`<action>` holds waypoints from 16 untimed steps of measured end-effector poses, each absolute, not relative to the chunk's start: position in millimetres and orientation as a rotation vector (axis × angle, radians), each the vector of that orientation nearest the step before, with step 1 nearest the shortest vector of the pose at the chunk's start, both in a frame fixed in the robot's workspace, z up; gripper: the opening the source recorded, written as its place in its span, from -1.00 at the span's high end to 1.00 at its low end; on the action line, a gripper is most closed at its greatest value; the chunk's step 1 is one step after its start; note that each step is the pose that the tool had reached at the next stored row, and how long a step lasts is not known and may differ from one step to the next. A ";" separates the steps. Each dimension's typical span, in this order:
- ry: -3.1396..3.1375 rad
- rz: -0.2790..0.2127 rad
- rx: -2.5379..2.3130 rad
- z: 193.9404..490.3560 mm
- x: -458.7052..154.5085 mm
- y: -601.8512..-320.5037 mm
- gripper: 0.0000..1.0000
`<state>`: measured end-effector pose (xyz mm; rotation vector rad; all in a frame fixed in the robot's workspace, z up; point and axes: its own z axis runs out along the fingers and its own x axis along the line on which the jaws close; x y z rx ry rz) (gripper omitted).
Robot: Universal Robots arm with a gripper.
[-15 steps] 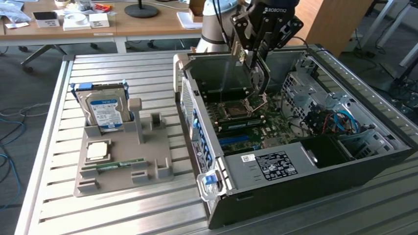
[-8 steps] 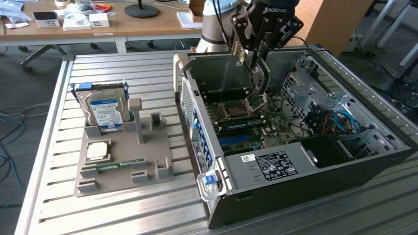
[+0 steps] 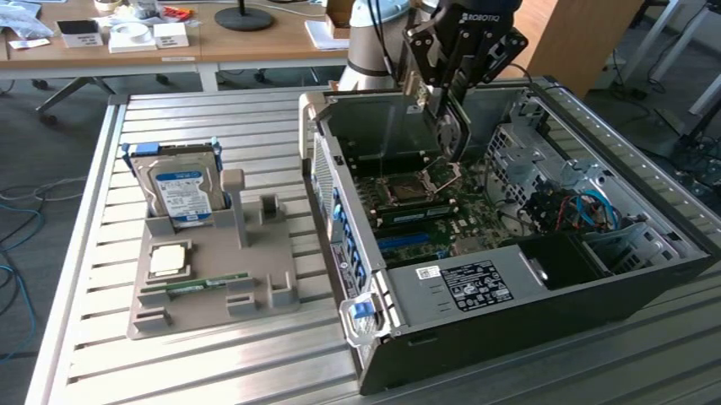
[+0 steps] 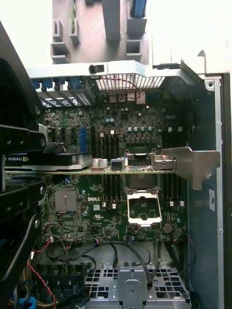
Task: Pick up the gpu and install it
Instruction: 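Pick up the gpu and move the gpu toward the slot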
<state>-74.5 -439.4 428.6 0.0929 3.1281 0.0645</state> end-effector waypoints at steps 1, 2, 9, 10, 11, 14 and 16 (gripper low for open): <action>3.128 0.064 0.093 428.6 -73.3 -439.5 0.47; 3.128 0.064 0.093 428.6 -72.0 -439.4 0.47; 3.128 0.064 0.093 428.6 -64.0 -439.3 0.47; 3.128 0.064 0.093 428.6 -63.3 -439.2 0.47; 3.128 0.065 0.093 428.5 -62.6 -439.2 0.47; 3.128 0.064 0.093 428.6 -60.9 -439.0 0.47; 3.128 0.065 0.093 428.5 -59.7 -438.8 0.47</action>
